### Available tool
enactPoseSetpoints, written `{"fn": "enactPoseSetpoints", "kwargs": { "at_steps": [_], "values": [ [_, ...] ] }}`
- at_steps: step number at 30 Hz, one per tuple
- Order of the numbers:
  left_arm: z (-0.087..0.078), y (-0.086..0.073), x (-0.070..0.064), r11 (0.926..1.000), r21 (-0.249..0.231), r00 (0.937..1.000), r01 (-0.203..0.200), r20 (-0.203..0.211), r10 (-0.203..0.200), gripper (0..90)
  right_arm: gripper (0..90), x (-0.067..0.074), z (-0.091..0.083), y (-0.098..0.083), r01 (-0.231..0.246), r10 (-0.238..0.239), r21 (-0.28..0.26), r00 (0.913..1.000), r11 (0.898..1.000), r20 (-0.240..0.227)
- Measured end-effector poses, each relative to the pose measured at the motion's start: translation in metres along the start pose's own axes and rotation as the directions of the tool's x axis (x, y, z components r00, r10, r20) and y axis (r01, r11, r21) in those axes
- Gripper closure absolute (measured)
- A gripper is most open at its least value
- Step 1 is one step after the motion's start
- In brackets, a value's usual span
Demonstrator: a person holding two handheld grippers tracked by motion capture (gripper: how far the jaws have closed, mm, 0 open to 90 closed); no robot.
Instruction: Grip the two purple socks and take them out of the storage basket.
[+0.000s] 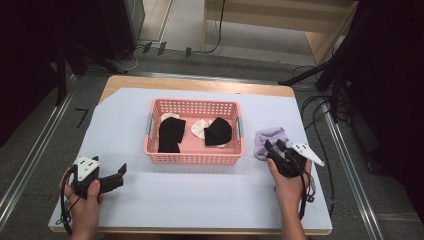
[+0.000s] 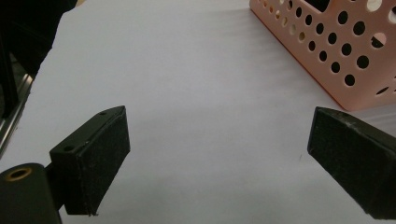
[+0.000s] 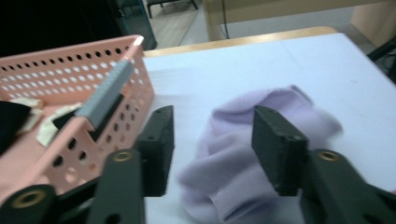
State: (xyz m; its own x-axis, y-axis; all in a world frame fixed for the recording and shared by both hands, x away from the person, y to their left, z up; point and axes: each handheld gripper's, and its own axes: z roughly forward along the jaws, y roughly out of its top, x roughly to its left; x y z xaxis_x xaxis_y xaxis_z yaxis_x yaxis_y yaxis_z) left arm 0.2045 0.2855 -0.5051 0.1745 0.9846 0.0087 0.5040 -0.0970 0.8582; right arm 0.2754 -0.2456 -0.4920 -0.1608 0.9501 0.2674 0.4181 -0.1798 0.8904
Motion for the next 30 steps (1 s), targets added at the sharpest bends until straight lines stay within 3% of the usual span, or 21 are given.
{"fn": "enactPoseSetpoints", "kwargs": {
  "at_steps": [3,11,17,22,27,30],
  "values": [
    [0.0,0.0,0.0,1.0,-0.001,1.0,-0.004,-0.001,0.004,6.4,43.8,-0.008,-0.011,-0.006,0.013,-0.014,0.005,0.9996,1.0,0.027],
    [-0.001,0.0,-0.001,0.9999,-0.004,0.9999,-0.013,-0.007,0.013,6.4,41.4,-0.028,-0.039,-0.014,0.008,-0.007,-0.016,0.9996,1.0,0.027],
    [-0.002,-0.001,-0.002,0.9997,-0.014,0.9997,-0.021,-0.011,0.02,6.4,35.9,-0.045,-0.058,-0.021,0.021,-0.022,-0.029,0.9997,0.999,-0.013],
    [-0.002,-0.001,-0.001,0.9998,-0.018,1.0,-0.009,-0.002,0.009,6.4,33.0,-0.061,-0.071,-0.031,0.038,-0.038,-0.04,0.9991,0.998,-0.017],
    [-0.003,-0.001,-0.001,0.9998,-0.019,1.0,-0.009,0.001,0.009,6.4,32.4,-0.078,-0.082,-0.041,0.016,-0.016,-0.032,0.9997,0.999,0.018],
    [-0.003,-0.001,0.0,0.9996,-0.025,1.0,-0.009,0.002,0.009,6.4,29.9,-0.084,-0.088,-0.044,-0.004,0.004,-0.035,0.9998,0.999,-0.019]
  ]
}}
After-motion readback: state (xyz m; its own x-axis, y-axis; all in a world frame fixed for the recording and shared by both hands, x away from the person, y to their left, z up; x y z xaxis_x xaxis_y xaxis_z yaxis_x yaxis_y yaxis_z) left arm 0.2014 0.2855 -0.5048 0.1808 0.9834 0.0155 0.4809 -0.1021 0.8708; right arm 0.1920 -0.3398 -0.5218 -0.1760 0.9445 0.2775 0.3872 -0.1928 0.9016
